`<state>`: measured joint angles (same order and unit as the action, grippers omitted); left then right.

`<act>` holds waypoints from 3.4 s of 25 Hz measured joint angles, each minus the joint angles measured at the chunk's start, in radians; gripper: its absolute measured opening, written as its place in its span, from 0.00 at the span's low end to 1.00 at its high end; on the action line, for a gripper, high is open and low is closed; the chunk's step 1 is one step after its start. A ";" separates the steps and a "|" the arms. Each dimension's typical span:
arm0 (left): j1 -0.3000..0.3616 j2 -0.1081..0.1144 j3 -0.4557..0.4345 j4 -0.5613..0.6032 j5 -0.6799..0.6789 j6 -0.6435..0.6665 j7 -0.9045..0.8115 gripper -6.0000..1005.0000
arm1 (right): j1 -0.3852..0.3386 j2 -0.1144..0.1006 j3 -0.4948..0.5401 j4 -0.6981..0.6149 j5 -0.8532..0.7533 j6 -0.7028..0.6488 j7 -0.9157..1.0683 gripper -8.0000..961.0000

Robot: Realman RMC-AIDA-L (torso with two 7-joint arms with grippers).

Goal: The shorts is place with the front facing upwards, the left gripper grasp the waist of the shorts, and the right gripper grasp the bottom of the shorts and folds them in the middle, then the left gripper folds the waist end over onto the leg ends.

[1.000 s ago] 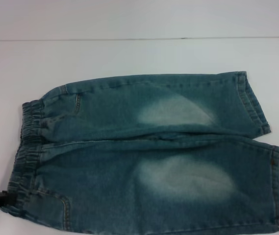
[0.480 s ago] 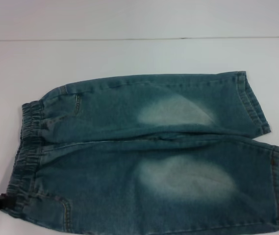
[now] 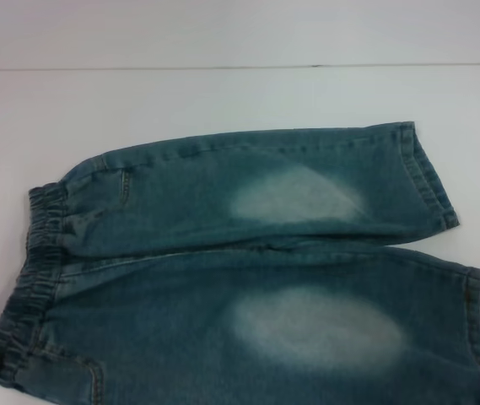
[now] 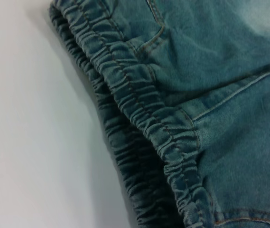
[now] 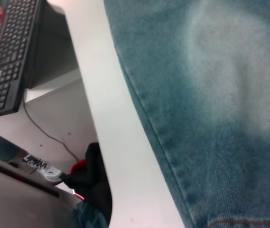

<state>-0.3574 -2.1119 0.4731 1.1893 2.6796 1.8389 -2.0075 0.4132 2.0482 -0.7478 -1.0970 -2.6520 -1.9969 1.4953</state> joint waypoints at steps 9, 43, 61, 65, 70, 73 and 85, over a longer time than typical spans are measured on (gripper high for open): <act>-0.006 0.000 -0.001 0.001 0.013 0.015 -0.005 0.09 | -0.009 0.001 -0.005 -0.003 0.044 0.004 -0.022 0.06; -0.016 0.005 -0.120 -0.018 -0.420 -0.078 0.052 0.09 | 0.009 -0.005 0.260 0.036 0.456 0.134 -0.272 0.05; -0.071 -0.048 -0.101 -0.116 -0.549 -0.391 0.162 0.09 | 0.074 0.038 0.257 0.212 0.613 0.553 -0.334 0.04; -0.075 -0.049 -0.071 -0.143 -0.567 -0.454 0.172 0.09 | 0.091 0.039 0.257 0.264 0.614 0.643 -0.360 0.04; -0.074 -0.051 -0.024 -0.176 -0.592 -0.553 0.178 0.09 | 0.100 0.039 0.259 0.324 0.660 0.757 -0.395 0.05; -0.070 -0.051 -0.002 -0.189 -0.611 -0.592 0.190 0.09 | 0.099 0.039 0.255 0.358 0.685 0.812 -0.433 0.05; -0.070 -0.052 0.013 -0.283 -0.729 -0.624 0.347 0.09 | 0.145 0.043 0.254 0.496 0.708 0.916 -0.553 0.04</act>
<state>-0.4278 -2.1635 0.4861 0.9060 1.9503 1.2145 -1.6602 0.5579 2.0908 -0.4942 -0.6014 -1.9444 -1.0809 0.9427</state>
